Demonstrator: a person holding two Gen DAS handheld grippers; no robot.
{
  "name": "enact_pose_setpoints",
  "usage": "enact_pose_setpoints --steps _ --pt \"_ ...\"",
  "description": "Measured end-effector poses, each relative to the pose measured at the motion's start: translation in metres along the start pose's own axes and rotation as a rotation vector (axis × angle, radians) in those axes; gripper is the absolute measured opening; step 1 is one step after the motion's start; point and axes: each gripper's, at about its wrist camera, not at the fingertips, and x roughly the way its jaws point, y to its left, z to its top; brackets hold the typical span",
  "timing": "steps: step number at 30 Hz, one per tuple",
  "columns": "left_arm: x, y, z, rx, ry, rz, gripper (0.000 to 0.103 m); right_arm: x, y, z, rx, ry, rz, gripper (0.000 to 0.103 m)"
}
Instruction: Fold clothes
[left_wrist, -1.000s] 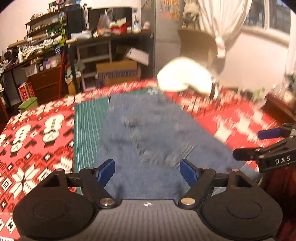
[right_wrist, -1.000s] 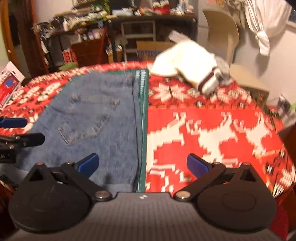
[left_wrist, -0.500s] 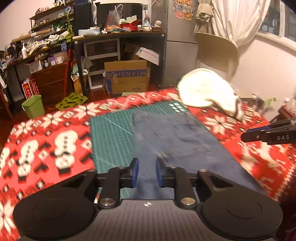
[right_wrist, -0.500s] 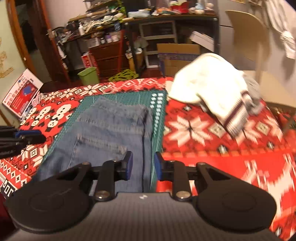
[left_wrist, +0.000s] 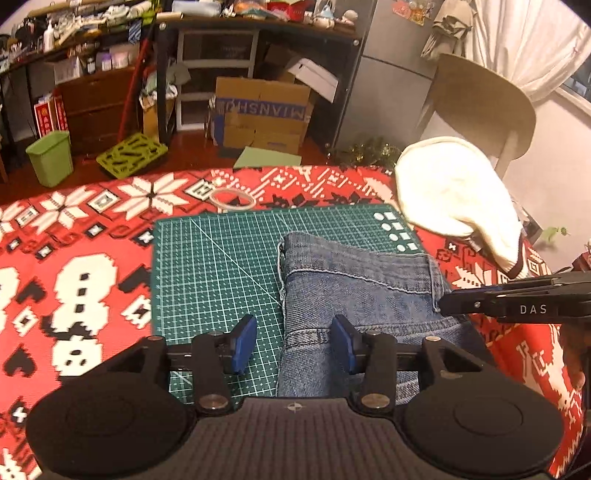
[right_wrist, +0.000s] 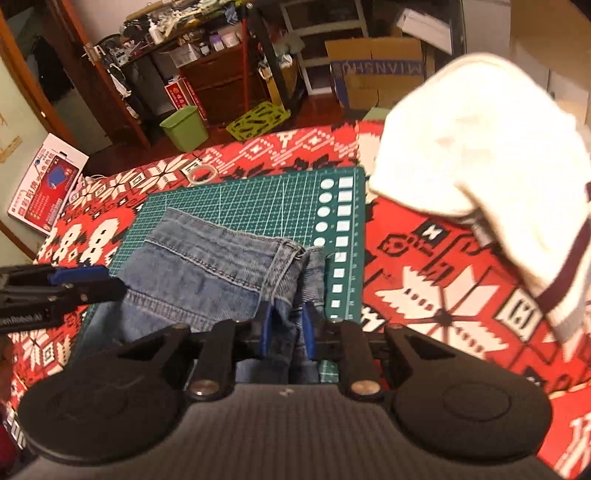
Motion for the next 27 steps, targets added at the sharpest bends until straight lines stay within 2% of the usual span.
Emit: enact_pose_setpoints --steps 1,3,4,7,10,14,17,22,27 --pt "0.003 0.001 0.0 -0.011 0.005 -0.006 0.045 0.002 -0.001 0.0 0.001 0.001 0.008 0.009" --pt "0.003 0.003 0.001 -0.043 -0.002 -0.025 0.036 -0.003 0.004 -0.001 -0.02 -0.022 0.016 0.006" --pt "0.001 0.002 0.002 -0.051 -0.013 -0.032 0.024 -0.01 0.008 -0.001 -0.042 -0.046 0.017 0.006" --pt "-0.009 -0.003 0.003 -0.051 -0.061 -0.052 0.018 -0.033 0.016 -0.001 -0.068 -0.121 0.019 0.006" --pt "-0.014 -0.011 0.004 -0.008 -0.105 -0.059 0.018 -0.036 0.016 -0.004 -0.058 -0.133 0.006 0.006" --pt "-0.005 -0.018 -0.001 0.023 -0.069 -0.011 0.018 -0.007 0.009 -0.014 -0.072 -0.072 -0.072 0.002" --pt "-0.018 -0.015 -0.006 0.028 -0.098 -0.058 0.018 -0.002 0.004 -0.02 -0.052 -0.075 -0.08 0.003" --pt "-0.032 -0.016 -0.019 0.081 -0.071 -0.077 0.018 -0.015 0.0 -0.02 -0.041 -0.117 -0.124 0.011" --pt "-0.037 -0.028 -0.035 0.155 -0.028 -0.112 0.016 -0.038 0.02 -0.023 -0.11 -0.132 -0.035 0.012"
